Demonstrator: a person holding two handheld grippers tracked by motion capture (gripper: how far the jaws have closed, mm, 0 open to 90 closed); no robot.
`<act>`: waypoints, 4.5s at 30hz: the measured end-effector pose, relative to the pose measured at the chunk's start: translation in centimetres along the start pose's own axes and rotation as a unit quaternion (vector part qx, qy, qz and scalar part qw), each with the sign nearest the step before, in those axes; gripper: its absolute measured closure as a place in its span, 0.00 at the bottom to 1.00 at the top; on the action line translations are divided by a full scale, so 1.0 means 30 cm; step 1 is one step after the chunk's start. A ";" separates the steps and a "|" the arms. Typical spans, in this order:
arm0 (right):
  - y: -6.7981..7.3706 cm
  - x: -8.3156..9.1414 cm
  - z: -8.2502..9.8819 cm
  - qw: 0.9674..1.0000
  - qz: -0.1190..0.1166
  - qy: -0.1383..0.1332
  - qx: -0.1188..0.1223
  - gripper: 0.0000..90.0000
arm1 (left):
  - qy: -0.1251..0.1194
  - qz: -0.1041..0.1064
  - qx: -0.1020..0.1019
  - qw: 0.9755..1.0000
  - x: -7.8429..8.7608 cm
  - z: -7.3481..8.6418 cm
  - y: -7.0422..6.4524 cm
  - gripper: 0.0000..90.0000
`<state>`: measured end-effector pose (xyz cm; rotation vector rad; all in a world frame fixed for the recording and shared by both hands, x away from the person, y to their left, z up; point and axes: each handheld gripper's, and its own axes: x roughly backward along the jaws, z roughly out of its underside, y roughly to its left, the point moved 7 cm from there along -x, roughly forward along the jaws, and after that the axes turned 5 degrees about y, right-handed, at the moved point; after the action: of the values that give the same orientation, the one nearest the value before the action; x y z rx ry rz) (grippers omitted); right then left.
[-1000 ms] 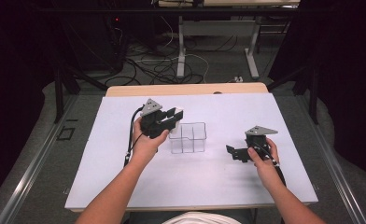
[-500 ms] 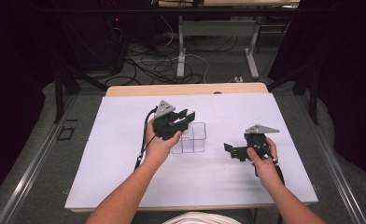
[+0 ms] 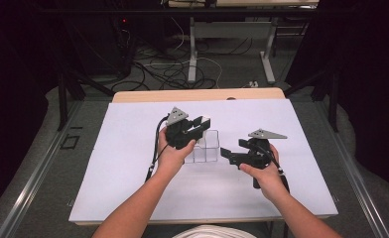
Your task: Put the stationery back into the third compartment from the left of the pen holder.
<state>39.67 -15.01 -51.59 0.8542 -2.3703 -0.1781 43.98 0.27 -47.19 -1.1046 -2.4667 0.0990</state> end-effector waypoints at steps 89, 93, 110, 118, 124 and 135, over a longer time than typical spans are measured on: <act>0.047 -0.160 -0.053 0.995 0.030 -0.040 0.081 0.79 | 0.007 -0.085 0.008 0.996 0.166 0.076 0.129 0.34; 0.052 -0.180 -0.043 0.995 0.029 -0.040 0.090 0.79 | 0.020 -0.094 0.028 0.995 0.192 0.108 0.163 0.34; 0.050 -0.219 -0.014 0.995 0.032 -0.018 0.094 0.79 | 0.058 -0.142 0.040 0.987 0.250 0.189 0.267 0.09; 0.045 -0.225 -0.011 0.995 0.034 -0.018 0.094 0.79 | 0.069 -0.146 0.049 0.986 0.269 0.223 0.296 0.03; 0.043 -0.231 -0.008 0.995 0.033 -0.015 0.091 0.79 | 0.059 -0.163 0.068 0.983 0.300 0.232 0.339 0.01; 0.037 -0.229 -0.008 0.996 0.033 -0.017 0.078 0.74 | 0.058 -0.174 0.079 0.980 0.315 0.245 0.372 0.01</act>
<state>43.38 -9.89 -54.47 0.8491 -2.4650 0.0202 43.11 15.50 -53.08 -0.5857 -2.4563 0.1189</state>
